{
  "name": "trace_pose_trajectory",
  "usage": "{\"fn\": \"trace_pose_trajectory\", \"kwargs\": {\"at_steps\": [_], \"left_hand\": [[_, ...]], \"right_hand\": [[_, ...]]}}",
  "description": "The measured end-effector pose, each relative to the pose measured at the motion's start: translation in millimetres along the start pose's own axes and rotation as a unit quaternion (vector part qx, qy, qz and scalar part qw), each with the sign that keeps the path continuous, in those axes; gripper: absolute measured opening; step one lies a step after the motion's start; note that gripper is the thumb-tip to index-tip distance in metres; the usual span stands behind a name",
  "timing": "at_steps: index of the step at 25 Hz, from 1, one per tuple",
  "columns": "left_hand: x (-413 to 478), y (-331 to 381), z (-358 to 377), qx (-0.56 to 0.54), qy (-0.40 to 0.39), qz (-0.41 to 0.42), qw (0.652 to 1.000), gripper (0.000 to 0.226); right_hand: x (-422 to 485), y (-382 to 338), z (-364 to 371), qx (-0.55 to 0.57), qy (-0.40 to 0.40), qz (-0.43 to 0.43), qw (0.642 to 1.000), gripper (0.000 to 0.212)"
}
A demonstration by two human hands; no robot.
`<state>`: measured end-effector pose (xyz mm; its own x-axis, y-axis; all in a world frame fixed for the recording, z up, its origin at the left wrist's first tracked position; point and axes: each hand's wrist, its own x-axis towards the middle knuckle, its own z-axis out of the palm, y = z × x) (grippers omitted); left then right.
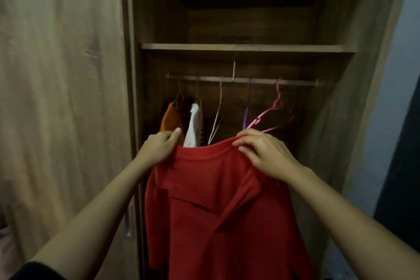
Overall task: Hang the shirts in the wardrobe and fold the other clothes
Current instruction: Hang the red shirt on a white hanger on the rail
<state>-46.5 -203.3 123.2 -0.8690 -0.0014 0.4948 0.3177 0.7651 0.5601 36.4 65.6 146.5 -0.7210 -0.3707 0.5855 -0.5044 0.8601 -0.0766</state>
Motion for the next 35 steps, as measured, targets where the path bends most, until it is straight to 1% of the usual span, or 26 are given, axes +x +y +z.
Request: {"fn": "trace_pose_trajectory", "kwargs": {"at_steps": [2, 4, 5, 6, 8, 10, 12, 13, 15, 16, 19, 21, 22, 25, 28, 30, 32, 35], "left_hand": [[36.3, 4.4, 23.2, 0.036, -0.014, 0.015, 0.999, 0.048], [75.8, 17.8, 47.9, 0.014, -0.012, 0.042, 0.999, 0.040], [96.0, 27.2, 61.4, -0.011, -0.010, 0.042, 0.999, 0.036], [113.5, 36.4, 73.9, -0.042, -0.003, 0.033, 0.999, 0.035], [141.1, 51.2, 99.2, -0.092, 0.000, -0.005, 0.996, 0.040], [157.5, 56.9, 124.3, -0.103, -0.030, -0.047, 0.993, 0.048], [168.5, 57.7, 148.1, -0.137, -0.076, -0.090, 0.984, 0.050], [174.4, 57.0, 159.0, -0.189, -0.094, -0.112, 0.971, 0.045], [182.7, 59.5, 172.0, -0.299, -0.101, -0.154, 0.936, 0.033], [187.8, 61.6, 174.2, -0.328, -0.094, -0.164, 0.926, 0.029], [197.5, 69.4, 166.7, -0.327, -0.085, -0.162, 0.927, 0.025], [196.5, 74.7, 157.1, -0.345, -0.075, -0.161, 0.922, 0.025], [193.6, 77.5, 151.0, -0.344, -0.067, -0.158, 0.923, 0.025], [173.8, 82.1, 129.4, -0.299, -0.044, -0.141, 0.943, 0.031], [122.8, 74.2, 92.9, -0.235, 0.015, -0.133, 0.963, 0.035], [81.8, 46.8, 67.2, -0.175, 0.062, -0.103, 0.977, 0.034], [49.6, 10.2, 41.6, -0.125, 0.091, -0.073, 0.985, 0.031], [2.9, -36.5, -2.3, -0.097, 0.095, -0.041, 0.990, 0.026]], "right_hand": [[13.3, 8.2, 4.4, -0.016, -0.004, 0.005, 1.000, 0.023], [23.5, 16.9, 13.9, -0.034, -0.017, 0.006, 0.999, 0.023], [27.7, 22.9, 20.0, -0.042, -0.023, 0.008, 0.999, 0.023], [29.4, 27.3, 25.5, -0.046, -0.027, 0.009, 0.999, 0.024], [28.9, 34.5, 35.3, -0.057, -0.032, 0.020, 0.998, 0.025], [24.4, 41.8, 42.6, -0.062, -0.038, 0.028, 0.997, 0.026], [18.2, 49.4, 51.1, -0.061, -0.061, 0.028, 0.996, 0.027], [15.0, 54.4, 55.8, -0.059, -0.073, 0.029, 0.995, 0.027], [9.3, 62.7, 62.1, -0.059, -0.089, 0.039, 0.993, 0.029], [7.9, 65.2, 64.1, -0.062, -0.092, 0.045, 0.993, 0.031], [5.7, 69.8, 67.2, -0.065, -0.091, 0.065, 0.992, 0.037], [6.9, 70.4, 67.2, -0.064, -0.086, 0.074, 0.992, 0.041], [7.7, 70.2, 66.7, -0.061, -0.084, 0.077, 0.992, 0.043], [10.9, 72.6, 68.5, -0.044, -0.089, 0.090, 0.991, 0.055], [16.3, 77.9, 75.2, -0.027, -0.103, 0.099, 0.989, 0.065], [17.8, 79.8, 82.9, -0.015, -0.126, 0.101, 0.987, 0.070], [24.4, 84.5, 89.5, -0.002, -0.150, 0.118, 0.982, 0.074], [34.8, 82.8, 94.3, 0.025, -0.166, 0.136, 0.976, 0.079]]}}
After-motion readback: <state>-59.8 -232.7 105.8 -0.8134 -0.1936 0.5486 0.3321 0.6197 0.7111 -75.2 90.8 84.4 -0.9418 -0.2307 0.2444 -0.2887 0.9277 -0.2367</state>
